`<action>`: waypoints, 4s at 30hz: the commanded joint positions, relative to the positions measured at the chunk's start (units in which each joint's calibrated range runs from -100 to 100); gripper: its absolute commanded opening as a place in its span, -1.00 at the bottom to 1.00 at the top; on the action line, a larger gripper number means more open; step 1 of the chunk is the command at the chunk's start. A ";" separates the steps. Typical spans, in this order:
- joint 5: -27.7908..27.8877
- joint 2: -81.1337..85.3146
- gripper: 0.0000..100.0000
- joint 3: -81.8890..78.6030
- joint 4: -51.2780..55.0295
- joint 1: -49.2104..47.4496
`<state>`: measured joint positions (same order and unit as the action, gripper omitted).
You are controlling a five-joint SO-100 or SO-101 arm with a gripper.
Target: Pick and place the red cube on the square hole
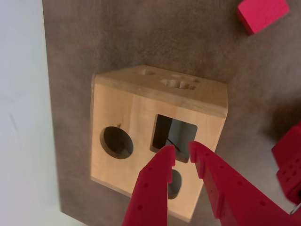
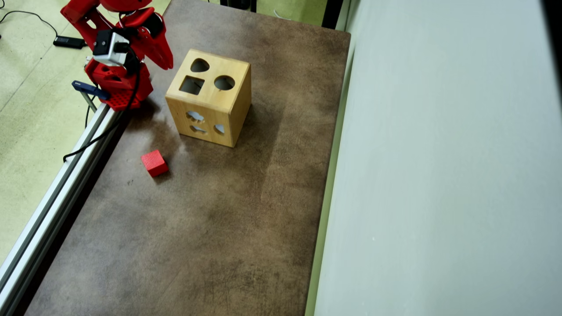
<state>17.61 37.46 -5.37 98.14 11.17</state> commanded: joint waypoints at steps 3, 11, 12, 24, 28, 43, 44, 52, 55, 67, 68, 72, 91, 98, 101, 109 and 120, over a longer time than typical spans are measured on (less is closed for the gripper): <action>5.03 -0.05 -0.89 1.08 -0.23 0.19; 5.03 -0.05 -0.89 0.99 -0.23 0.19; 5.08 -0.05 -0.88 0.90 -0.23 0.19; 11.67 0.46 -0.88 -15.11 -0.23 7.70; 14.75 -0.13 -0.88 -16.09 -0.23 13.12; 24.57 -0.47 -0.88 -29.96 -18.49 16.24; 25.45 -0.39 -0.88 -32.11 -20.02 16.24; 29.35 -0.30 -0.88 -41.41 -27.01 19.29; 31.75 -0.47 -0.88 -41.77 -29.91 22.11; 39.85 -0.13 -0.88 -51.43 -33.61 31.02; 39.85 0.12 -0.88 -51.96 -33.05 31.02; 39.71 0.29 -0.88 -53.93 -32.80 31.10; 33.11 0.55 -0.88 -52.86 -33.69 31.02; 30.53 0.46 -0.87 -49.01 -32.80 30.95; 30.48 0.55 -0.77 -48.92 -32.80 30.95; 30.82 5.05 -0.16 -48.92 -32.80 31.17; 31.06 4.96 -0.11 -48.92 -33.69 31.17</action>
<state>48.23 40.76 -57.29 65.05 42.08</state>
